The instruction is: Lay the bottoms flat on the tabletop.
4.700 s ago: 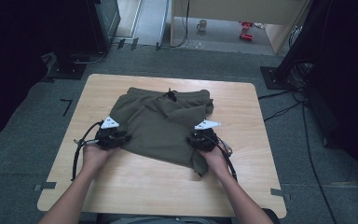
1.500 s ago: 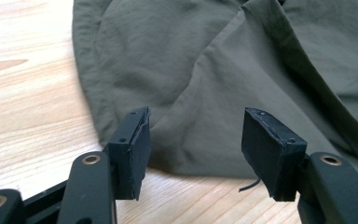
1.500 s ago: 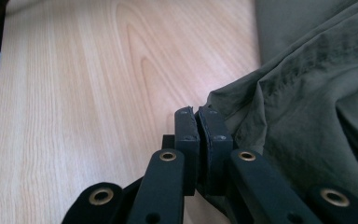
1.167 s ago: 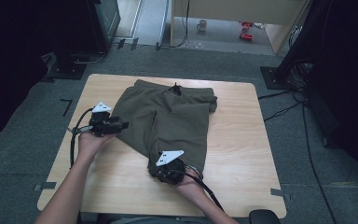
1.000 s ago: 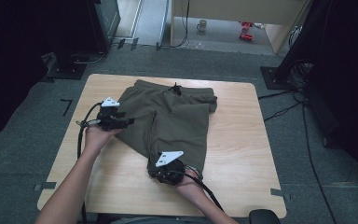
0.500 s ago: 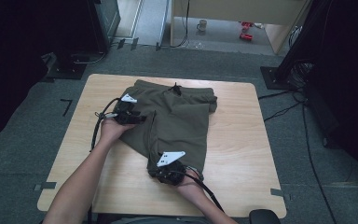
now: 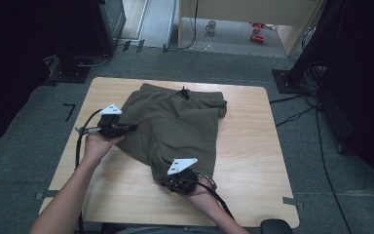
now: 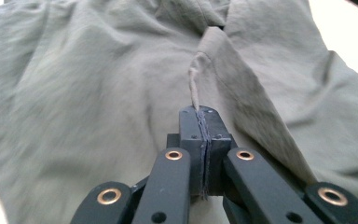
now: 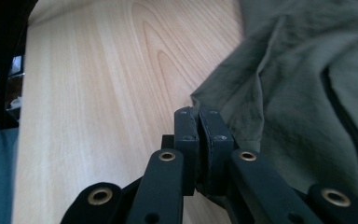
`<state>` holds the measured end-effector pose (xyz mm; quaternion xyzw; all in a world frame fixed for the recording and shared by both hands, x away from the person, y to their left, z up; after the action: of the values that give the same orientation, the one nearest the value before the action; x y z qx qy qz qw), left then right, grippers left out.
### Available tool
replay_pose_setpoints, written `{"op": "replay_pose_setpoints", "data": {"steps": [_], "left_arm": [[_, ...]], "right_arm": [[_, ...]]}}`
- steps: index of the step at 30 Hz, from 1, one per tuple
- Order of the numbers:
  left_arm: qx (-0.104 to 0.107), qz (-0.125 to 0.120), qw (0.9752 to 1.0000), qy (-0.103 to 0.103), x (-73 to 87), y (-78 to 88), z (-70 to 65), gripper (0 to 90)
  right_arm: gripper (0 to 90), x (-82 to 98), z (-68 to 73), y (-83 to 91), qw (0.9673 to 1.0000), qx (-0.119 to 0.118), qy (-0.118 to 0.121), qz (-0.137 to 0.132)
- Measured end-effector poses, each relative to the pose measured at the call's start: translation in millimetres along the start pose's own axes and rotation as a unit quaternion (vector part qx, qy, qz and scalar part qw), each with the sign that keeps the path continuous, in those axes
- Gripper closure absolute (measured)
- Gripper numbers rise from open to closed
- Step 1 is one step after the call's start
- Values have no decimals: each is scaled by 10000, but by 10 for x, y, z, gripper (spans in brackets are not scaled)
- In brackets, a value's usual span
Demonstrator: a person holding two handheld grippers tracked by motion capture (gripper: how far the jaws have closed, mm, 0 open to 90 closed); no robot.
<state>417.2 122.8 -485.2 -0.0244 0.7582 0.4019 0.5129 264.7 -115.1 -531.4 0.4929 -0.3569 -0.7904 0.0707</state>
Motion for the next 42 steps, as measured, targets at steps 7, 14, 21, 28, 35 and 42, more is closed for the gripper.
{"op": "replay_pose_setpoints", "data": {"steps": [7, 14, 21, 28, 35, 42], "left_arm": [[67, -145, 9997, 177, 345, 364, -3, 895], [126, 112, 9998, -48, 675, 569, -96, 881], [114, 419, 9990, 125, 919, 649, -148, 806], [-69, 329, 9988, 355, 935, 798, -129, 718], [-407, 246, 9978, 456, 806, 757, 62, 783], [-394, 362, 9976, 448, 657, 537, 185, 832]], "right_arm": [[862, 48, 40, 94, 10000, 2, 88, 34], [861, 120, 32, 106, 9999, -19, 54, 103], [746, 109, 44, 143, 9998, -158, -15, 84], [756, 3, -46, 284, 9996, 17, -56, -260], [845, -119, -274, 238, 9978, 455, -276, -390], [860, -157, -428, 87, 9967, 660, -392, -255]]}}
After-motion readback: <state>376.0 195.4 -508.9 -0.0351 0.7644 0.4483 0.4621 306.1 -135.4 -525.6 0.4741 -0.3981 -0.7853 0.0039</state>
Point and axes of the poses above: each handheld gripper's, and its own axes: y roughly backward along the jaws, x roughly out of its underside, z roughly to its left, the point moved 4 cm from there along -y, roughly forward along the jaws, and after that the axes turned 5 degrees about -y, right-handed, at the moved point
